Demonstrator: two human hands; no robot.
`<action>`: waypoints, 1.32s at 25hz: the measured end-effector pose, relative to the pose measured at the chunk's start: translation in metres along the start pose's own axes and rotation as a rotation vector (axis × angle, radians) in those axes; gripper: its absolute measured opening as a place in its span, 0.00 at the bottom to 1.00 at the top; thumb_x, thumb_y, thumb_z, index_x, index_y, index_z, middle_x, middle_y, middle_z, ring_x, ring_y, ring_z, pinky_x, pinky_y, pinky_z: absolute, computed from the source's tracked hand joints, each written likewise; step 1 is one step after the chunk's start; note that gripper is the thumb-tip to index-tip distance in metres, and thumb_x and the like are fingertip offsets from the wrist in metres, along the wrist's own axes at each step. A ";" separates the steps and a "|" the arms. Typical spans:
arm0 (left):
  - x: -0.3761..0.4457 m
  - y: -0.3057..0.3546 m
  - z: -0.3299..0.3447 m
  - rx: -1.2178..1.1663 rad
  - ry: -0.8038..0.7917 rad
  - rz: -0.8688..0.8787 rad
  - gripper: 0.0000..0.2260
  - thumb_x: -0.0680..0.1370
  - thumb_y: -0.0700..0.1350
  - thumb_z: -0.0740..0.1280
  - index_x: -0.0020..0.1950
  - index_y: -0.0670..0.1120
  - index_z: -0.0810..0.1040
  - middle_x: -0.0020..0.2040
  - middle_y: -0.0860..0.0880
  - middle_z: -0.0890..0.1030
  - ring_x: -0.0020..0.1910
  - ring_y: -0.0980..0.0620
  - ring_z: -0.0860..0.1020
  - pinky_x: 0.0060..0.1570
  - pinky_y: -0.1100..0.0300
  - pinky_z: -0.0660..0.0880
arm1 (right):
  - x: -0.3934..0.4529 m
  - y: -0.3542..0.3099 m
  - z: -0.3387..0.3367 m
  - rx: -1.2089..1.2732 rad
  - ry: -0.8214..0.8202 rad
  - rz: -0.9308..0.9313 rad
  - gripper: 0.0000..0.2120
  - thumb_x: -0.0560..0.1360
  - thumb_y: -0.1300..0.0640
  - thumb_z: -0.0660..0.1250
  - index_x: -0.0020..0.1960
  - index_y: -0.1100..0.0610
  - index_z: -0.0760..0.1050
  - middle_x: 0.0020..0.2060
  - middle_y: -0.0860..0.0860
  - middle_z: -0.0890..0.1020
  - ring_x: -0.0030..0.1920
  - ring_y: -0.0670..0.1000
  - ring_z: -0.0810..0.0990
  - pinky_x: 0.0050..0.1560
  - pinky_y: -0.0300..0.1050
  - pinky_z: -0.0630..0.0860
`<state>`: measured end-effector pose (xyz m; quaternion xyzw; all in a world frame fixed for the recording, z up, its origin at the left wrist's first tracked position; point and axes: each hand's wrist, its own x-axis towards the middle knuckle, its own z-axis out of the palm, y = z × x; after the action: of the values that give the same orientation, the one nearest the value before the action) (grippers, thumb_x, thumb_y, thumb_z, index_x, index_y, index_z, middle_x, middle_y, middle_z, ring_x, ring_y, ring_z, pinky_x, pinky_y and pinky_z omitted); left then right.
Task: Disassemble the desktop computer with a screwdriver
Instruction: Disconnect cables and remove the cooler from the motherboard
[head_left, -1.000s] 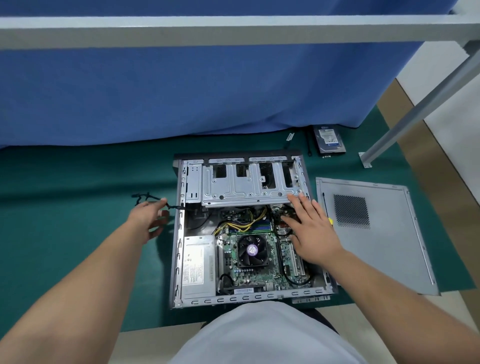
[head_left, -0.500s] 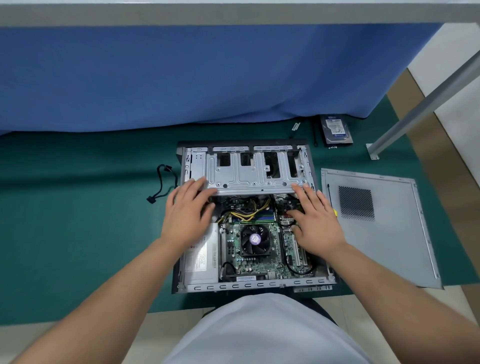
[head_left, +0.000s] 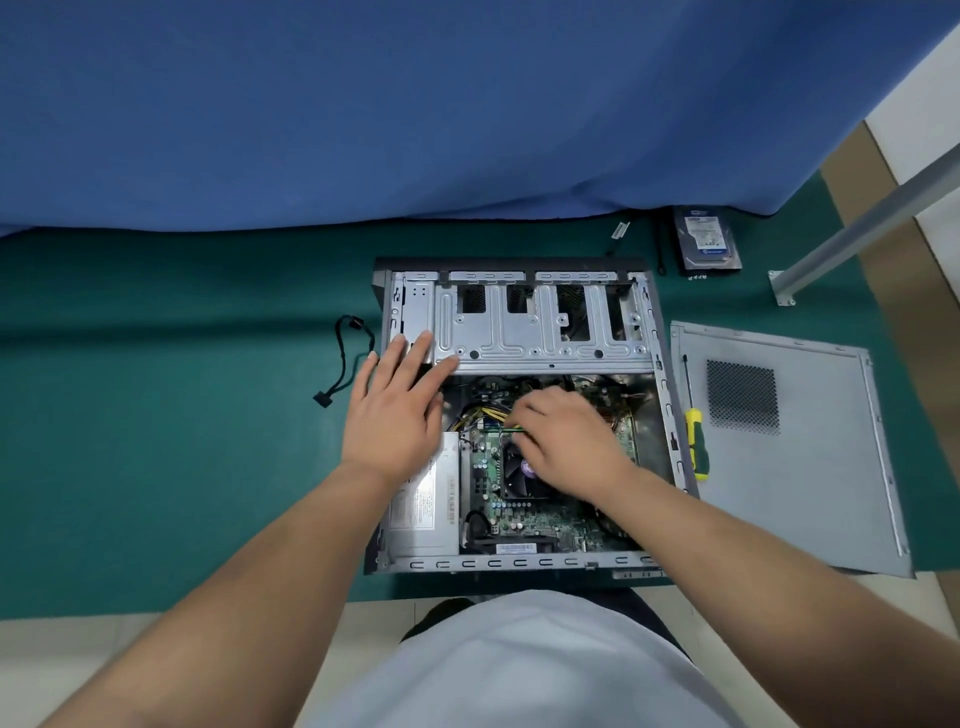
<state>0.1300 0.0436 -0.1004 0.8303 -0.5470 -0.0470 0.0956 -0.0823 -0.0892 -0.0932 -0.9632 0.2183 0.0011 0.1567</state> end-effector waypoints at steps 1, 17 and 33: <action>0.000 -0.001 0.001 0.002 0.003 0.000 0.22 0.83 0.52 0.54 0.78 0.61 0.66 0.82 0.54 0.60 0.82 0.48 0.53 0.81 0.47 0.47 | 0.015 -0.010 0.005 0.011 -0.061 -0.033 0.14 0.81 0.51 0.65 0.64 0.52 0.80 0.61 0.47 0.80 0.62 0.53 0.75 0.65 0.54 0.71; 0.003 -0.001 0.003 -0.024 0.044 0.009 0.25 0.78 0.49 0.57 0.76 0.59 0.69 0.82 0.53 0.61 0.82 0.46 0.56 0.80 0.44 0.51 | 0.059 -0.012 0.038 -0.107 -0.339 -0.013 0.11 0.80 0.50 0.63 0.57 0.51 0.81 0.52 0.48 0.81 0.55 0.56 0.75 0.55 0.52 0.71; 0.004 0.000 0.003 -0.017 0.030 -0.003 0.26 0.77 0.49 0.58 0.76 0.60 0.68 0.82 0.53 0.61 0.82 0.46 0.55 0.80 0.43 0.51 | 0.071 -0.039 0.046 -0.127 -0.362 0.302 0.05 0.77 0.54 0.68 0.51 0.48 0.82 0.51 0.47 0.82 0.58 0.56 0.75 0.58 0.52 0.70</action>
<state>0.1309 0.0400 -0.1038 0.8308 -0.5440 -0.0392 0.1106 0.0011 -0.0718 -0.1298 -0.9117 0.3277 0.2106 0.1306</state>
